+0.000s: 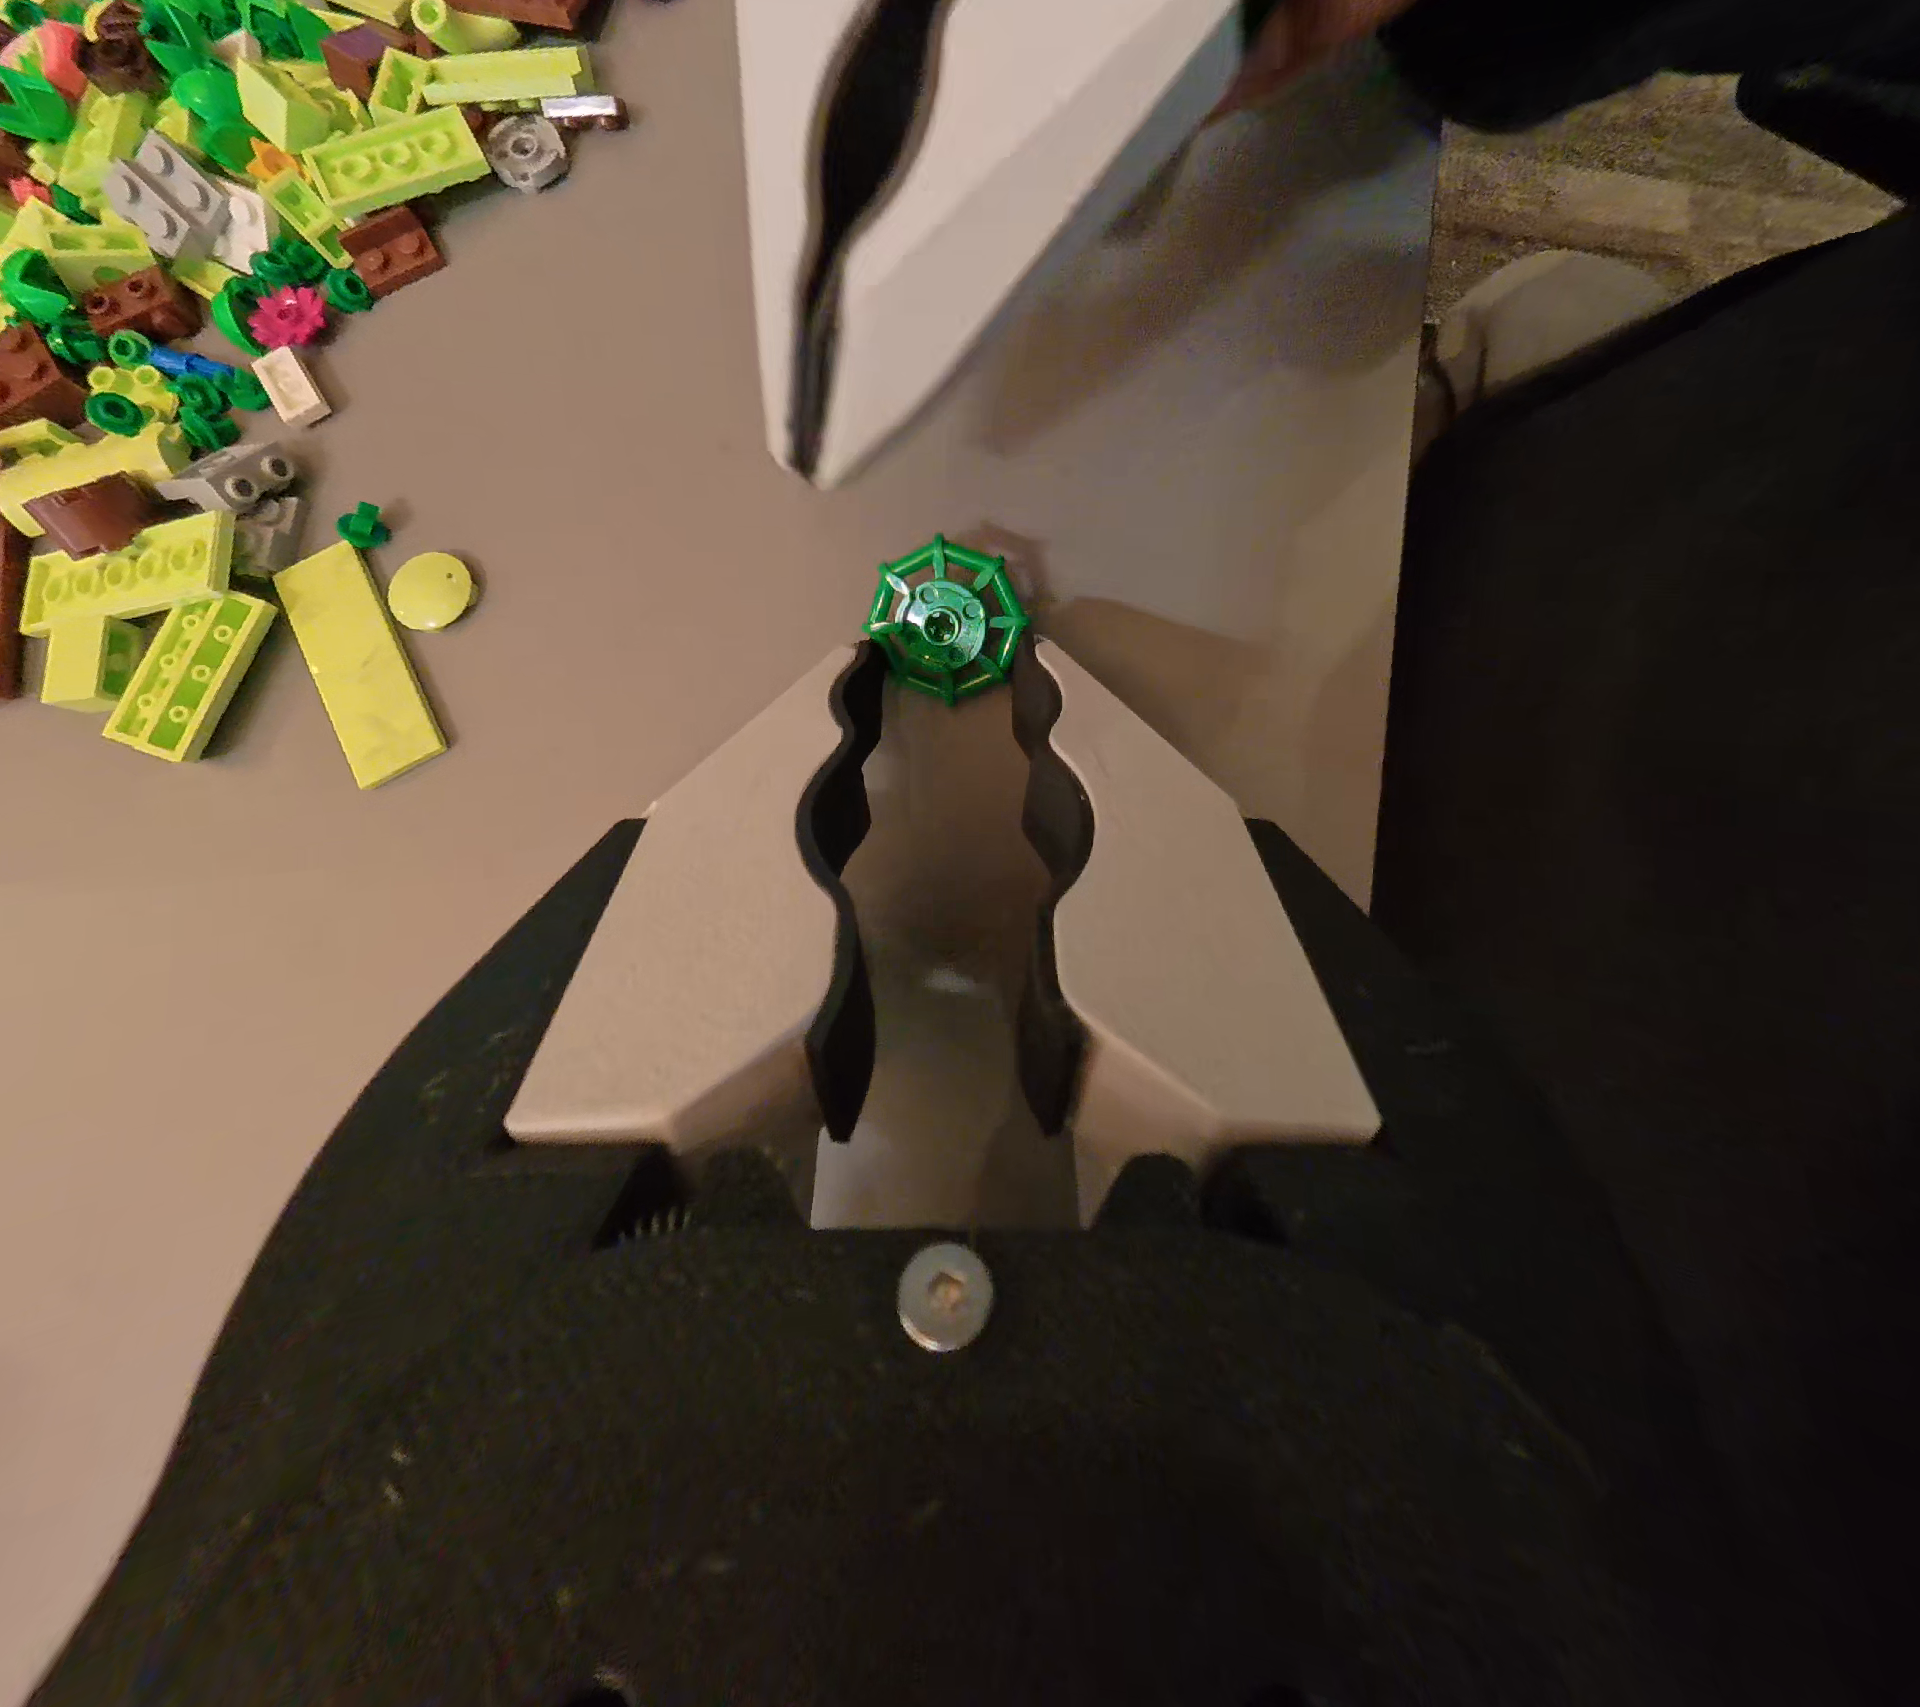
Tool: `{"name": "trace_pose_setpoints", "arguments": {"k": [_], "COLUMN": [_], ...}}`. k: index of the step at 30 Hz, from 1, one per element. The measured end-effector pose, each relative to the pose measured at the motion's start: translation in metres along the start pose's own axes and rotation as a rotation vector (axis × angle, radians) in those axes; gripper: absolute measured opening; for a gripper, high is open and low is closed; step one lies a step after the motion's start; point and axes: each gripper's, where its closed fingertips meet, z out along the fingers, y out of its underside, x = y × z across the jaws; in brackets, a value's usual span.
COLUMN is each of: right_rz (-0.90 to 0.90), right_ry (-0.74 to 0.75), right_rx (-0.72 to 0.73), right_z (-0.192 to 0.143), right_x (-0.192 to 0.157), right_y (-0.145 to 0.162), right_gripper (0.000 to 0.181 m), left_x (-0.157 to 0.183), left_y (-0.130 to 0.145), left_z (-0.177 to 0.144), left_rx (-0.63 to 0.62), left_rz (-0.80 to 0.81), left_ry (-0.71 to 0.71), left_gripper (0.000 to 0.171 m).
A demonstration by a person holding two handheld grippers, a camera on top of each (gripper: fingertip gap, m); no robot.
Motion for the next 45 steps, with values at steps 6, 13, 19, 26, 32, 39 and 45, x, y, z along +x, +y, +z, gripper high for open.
{"name": "trace_pose_setpoints", "arguments": {"k": [6,13,19,26,32,39,45], "right_rz": [0.028,0.215,0.387,0.584,0.679,0.760,0.644], "right_ry": [0.053,-0.049,-0.259,-0.524,-0.648,-0.719,-0.516], "right_rx": [-0.021,0.146,0.422,0.618,0.640,0.623,0.518], "right_z": [-0.015,-0.009,-0.027,-0.049,-0.042,-0.038,-0.032], "right_x": [0.012,0.000,-0.003,-0.013,-0.024,-0.027,-0.018], "right_y": [0.014,-0.005,-0.042,-0.060,-0.065,-0.063,-0.050], "right_gripper": [0.000,0.035,0.042,0.020,0.025,0.020,0.019], "left_x": [-0.004,-0.027,-0.016,-0.006,0.004,0.004,-0.004], "left_y": [-0.001,-0.036,-0.071,-0.087,-0.095,-0.092,-0.083], "left_z": [-0.001,-0.030,-0.063,-0.079,-0.086,-0.080,-0.067], "left_rx": [0.009,0.296,0.645,0.819,0.902,0.872,0.723], "left_rz": [-0.023,0.009,-0.127,-0.103,-0.100,-0.086,0.053], "left_ry": [-0.021,-0.173,-0.026,0.012,0.069,0.050,-0.110], "left_gripper": [0.025,0.025,0.025,0.024,0.024,0.024,0.023]}}
